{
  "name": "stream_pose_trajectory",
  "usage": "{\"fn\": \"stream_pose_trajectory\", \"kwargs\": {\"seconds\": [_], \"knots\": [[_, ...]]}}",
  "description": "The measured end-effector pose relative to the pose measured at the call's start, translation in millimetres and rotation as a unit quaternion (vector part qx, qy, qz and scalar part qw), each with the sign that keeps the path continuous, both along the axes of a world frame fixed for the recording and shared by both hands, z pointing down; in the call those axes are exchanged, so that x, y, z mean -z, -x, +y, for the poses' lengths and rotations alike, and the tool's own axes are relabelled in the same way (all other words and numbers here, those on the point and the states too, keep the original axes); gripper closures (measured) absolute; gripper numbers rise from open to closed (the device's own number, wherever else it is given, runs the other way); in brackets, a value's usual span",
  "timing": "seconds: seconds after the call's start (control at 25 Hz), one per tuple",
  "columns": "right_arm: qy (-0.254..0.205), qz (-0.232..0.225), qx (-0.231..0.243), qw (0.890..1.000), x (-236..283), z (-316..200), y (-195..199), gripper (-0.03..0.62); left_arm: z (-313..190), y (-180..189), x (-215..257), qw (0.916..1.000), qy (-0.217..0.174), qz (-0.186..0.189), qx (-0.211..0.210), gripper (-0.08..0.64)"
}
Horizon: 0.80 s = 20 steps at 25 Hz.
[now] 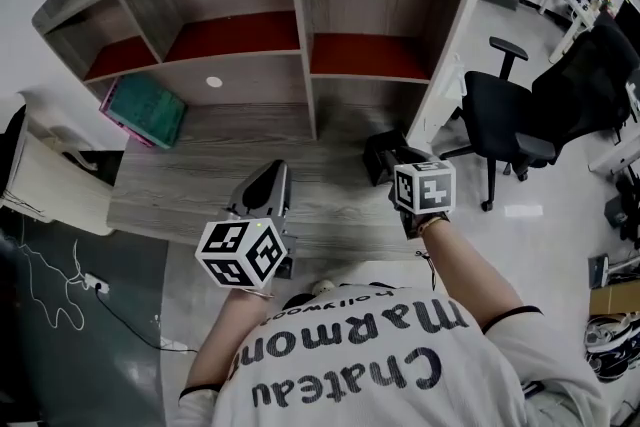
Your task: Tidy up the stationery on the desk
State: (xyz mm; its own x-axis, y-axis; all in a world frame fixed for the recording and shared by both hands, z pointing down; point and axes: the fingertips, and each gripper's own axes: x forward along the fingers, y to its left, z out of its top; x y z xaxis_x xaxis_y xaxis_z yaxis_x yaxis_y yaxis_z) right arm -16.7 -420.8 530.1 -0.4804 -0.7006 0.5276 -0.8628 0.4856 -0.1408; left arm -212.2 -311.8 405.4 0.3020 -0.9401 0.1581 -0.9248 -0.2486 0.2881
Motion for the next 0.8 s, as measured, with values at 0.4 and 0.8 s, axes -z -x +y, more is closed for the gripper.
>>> {"fn": "stream_pose_trajectory", "kwargs": {"seconds": [0.4, 0.8], "knots": [[-0.016, -0.050, 0.030, 0.998, 61, 25, -3, 0.505, 22, -29, 17, 0.9995, -0.006, 0.019, 0.025, 0.545], [-0.091, -0.121, 0.063, 0.986, 134, 57, -5, 0.534, 45, -60, 43, 0.9979, -0.044, 0.000, 0.047, 0.545]]}}
